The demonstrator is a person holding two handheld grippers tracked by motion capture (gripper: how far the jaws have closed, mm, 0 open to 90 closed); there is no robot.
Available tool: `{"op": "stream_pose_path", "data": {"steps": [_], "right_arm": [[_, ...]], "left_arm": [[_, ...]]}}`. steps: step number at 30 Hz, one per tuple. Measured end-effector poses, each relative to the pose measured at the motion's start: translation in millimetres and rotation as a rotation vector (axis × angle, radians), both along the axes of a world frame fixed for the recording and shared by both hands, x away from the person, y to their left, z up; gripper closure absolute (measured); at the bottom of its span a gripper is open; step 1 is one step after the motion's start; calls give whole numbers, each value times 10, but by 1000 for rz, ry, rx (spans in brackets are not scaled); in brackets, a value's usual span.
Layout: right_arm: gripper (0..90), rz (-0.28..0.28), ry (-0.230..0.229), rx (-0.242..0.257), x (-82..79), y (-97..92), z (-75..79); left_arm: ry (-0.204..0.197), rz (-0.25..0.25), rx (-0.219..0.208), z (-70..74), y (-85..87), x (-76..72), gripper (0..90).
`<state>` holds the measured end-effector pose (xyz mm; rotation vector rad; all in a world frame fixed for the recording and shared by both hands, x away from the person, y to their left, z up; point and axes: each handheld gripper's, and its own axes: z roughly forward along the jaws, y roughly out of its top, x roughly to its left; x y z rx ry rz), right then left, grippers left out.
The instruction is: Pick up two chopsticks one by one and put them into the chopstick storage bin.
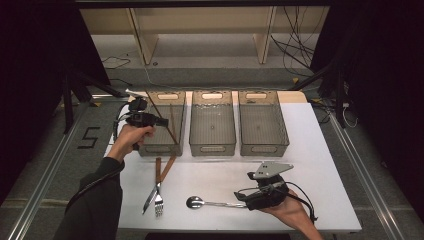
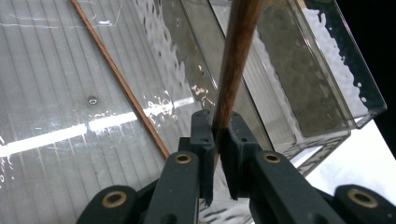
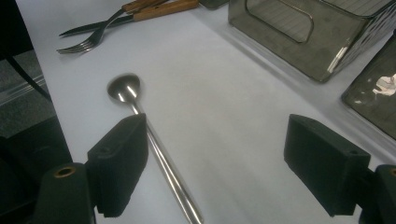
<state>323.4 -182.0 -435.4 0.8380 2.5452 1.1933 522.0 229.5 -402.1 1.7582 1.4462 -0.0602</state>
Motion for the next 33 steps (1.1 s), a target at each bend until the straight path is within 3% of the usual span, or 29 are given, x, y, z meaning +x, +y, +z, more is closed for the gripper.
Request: {"op": "stream_pose_path", "data": {"steps": [4, 6, 12, 23, 29, 33], "right_arm": [[227, 0, 0, -1, 1, -2, 0], [228, 1, 1, -2, 0, -1, 0], [229, 3, 3, -3, 0, 0, -3], [230, 0, 3, 0, -1, -8, 1], [230, 0, 1, 1, -3, -8, 8], [230, -2, -1, 1, -9, -7, 11]], "left_arm": [[-6, 7, -1, -10, -20, 24, 554], [-9, 9, -4, -10, -37, 21, 497], [-14, 25, 53, 25, -72, 20, 294], [-60, 22, 35, 150, -86, -114, 251], [-111, 11, 15, 278, -78, -338, 248], [-137, 2, 56, 305, -86, -519, 248]]}}
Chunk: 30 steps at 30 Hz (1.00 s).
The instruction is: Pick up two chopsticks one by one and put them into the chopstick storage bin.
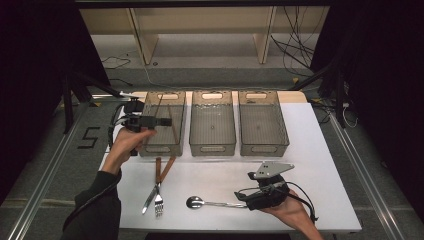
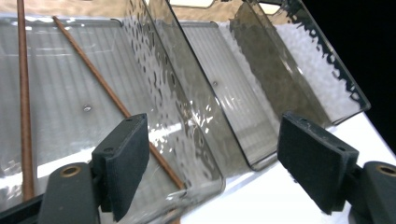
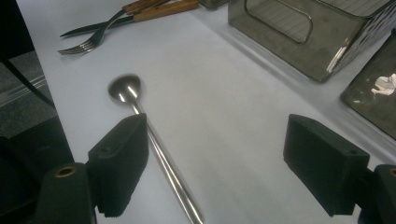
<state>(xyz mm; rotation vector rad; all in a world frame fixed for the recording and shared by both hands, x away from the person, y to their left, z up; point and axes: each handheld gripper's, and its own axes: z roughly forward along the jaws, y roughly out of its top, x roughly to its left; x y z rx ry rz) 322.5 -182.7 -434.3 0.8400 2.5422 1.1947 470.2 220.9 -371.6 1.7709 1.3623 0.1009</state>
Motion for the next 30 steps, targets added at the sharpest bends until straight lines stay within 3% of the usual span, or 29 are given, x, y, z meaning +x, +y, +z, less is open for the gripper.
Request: {"op": "stream_pose_path", "data": {"steps": [8, 14, 22, 30], "right_arm": [[231, 6, 1, -2, -8, 10, 1], [232, 18, 10, -11, -13, 30, -2], [242, 55, 20, -30, -27, 129, -17], [254, 130, 59, -76, -13, 283, -33]], "left_arm": [[-42, -4, 15, -81, 41, -381, 245], [-81, 3, -23, -233, 145, -624, 238], [-85, -37, -43, -354, 125, -725, 229], [-139, -64, -61, -424, 86, -853, 218]]}}
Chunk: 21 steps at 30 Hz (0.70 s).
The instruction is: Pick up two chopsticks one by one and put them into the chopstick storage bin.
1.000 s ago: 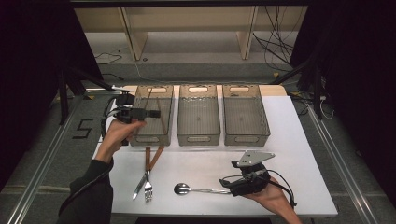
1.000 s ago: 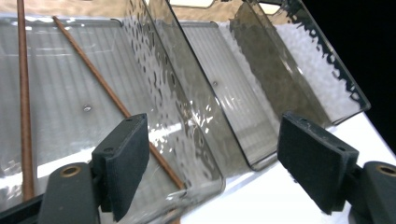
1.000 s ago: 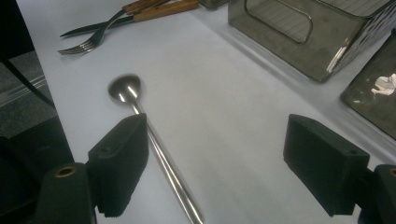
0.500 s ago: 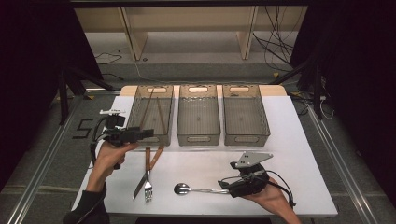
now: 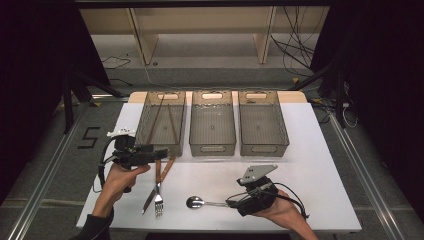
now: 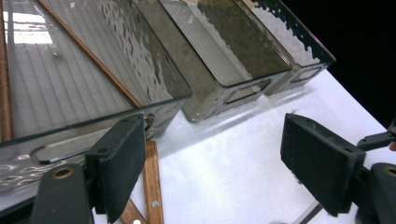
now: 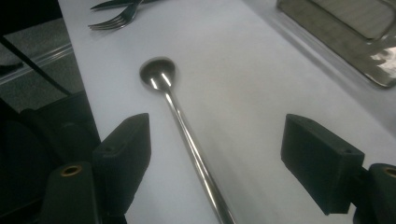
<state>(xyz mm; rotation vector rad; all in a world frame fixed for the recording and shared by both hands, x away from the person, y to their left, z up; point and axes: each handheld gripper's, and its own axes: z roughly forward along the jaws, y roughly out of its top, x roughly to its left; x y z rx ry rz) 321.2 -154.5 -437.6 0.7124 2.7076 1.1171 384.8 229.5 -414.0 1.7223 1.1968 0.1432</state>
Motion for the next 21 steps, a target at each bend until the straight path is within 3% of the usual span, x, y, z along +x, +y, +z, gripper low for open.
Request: {"op": "stream_pose_path", "data": {"steps": [3, 6, 10, 17, 21], "right_arm": [[259, 28, 12, -22, 12, 69, -6], [265, 59, 27, -40, 19, 119, -12], [270, 84, 35, -70, 29, 188, -29], [275, 94, 46, -79, 61, 239, -33], [275, 93, 49, -78, 57, 268, -33]], "left_arm": [[-39, 3, -15, -37, 10, -78, 217], [-47, -5, -23, -96, 9, -133, 215], [-57, -14, -4, -154, -19, -196, 212], [-82, -38, 29, -214, -126, -281, 194], [-108, -55, 81, -273, -199, -333, 186]]}}
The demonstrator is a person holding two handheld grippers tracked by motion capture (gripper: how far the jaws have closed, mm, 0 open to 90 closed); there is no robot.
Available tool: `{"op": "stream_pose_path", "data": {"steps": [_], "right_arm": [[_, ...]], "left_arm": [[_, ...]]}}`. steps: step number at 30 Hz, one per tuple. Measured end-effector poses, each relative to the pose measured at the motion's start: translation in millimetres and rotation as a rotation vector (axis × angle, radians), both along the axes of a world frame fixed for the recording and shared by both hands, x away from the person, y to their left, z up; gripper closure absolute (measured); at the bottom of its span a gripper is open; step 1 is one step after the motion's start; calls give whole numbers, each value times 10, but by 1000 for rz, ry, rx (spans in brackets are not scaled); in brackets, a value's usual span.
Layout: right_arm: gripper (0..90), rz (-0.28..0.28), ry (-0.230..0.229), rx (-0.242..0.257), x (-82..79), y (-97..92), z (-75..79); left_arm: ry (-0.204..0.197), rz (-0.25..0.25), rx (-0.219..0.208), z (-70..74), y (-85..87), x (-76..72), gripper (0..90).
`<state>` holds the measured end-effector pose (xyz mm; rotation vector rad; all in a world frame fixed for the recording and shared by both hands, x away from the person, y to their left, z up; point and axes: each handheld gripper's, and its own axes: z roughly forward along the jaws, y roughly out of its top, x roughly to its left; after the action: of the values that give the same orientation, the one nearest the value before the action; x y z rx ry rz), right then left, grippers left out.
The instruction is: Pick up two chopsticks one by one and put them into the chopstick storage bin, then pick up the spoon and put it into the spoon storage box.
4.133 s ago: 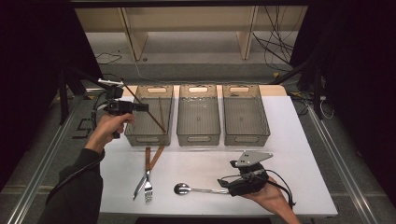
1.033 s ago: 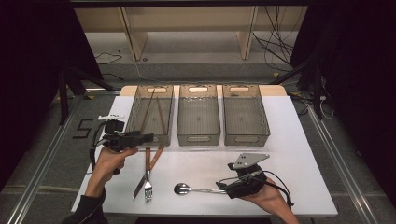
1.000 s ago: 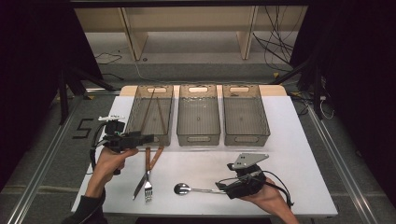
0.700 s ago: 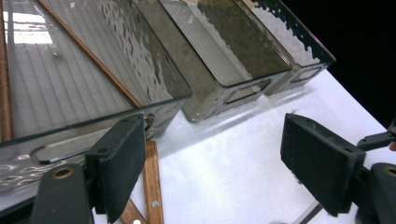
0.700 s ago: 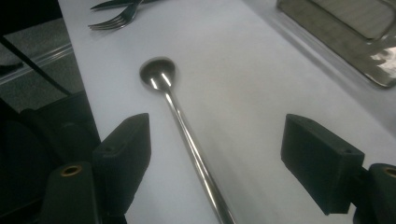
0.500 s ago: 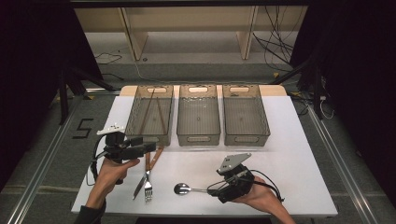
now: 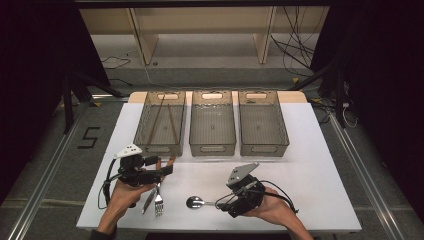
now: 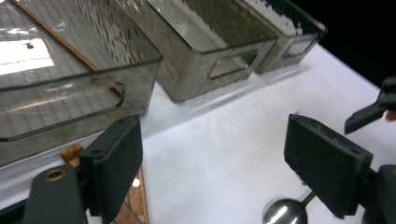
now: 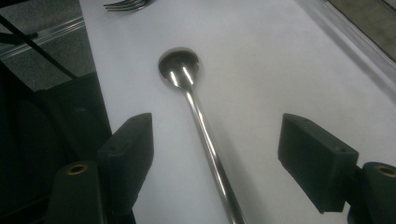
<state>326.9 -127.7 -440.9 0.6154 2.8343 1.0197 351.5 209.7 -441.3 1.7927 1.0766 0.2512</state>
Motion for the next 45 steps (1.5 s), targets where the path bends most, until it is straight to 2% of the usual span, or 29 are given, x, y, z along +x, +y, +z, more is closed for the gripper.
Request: {"op": "stream_pose_path", "data": {"steps": [1, 6, 11, 15, 18, 22, 26, 29, 37, 39, 45], "right_arm": [[273, -1, -2, -5, -2, 7, 0], [269, -9, 3, -15, 29, 33, -20], [281, 4, 17, -59, 74, 75, -71], [316, 16, 30, -94, 127, 112, -106], [354, 32, 37, -127, 163, 148, -123], [428, 38, 52, -157, 190, 200, -126], [484, 60, 72, -207, 205, 251, -171], [522, 81, 62, -248, 208, 302, -216], [630, 127, 57, -316, 177, 416, -259], [652, 137, 35, -332, 166, 437, -268], [704, 134, 31, -367, 146, 491, -257]], "left_arm": [[-8, -4, 9, -5, -13, -12, 183], [-31, -10, -8, -38, -43, -82, 177], [-33, -11, -13, -102, -72, -129, 177], [-42, -34, 7, -141, -129, -157, 177], [-47, -42, -4, -157, -171, -181, 177], [-71, -55, -7, -171, -205, -228, 177], [-92, -53, -13, -203, -210, -261, 177], [-92, -56, -15, -226, -208, -276, 177], [-97, -48, -16, -255, -235, -295, 178], [-95, -49, -18, -261, -234, -290, 178], [-88, -51, -33, -256, -224, -293, 178]]}}
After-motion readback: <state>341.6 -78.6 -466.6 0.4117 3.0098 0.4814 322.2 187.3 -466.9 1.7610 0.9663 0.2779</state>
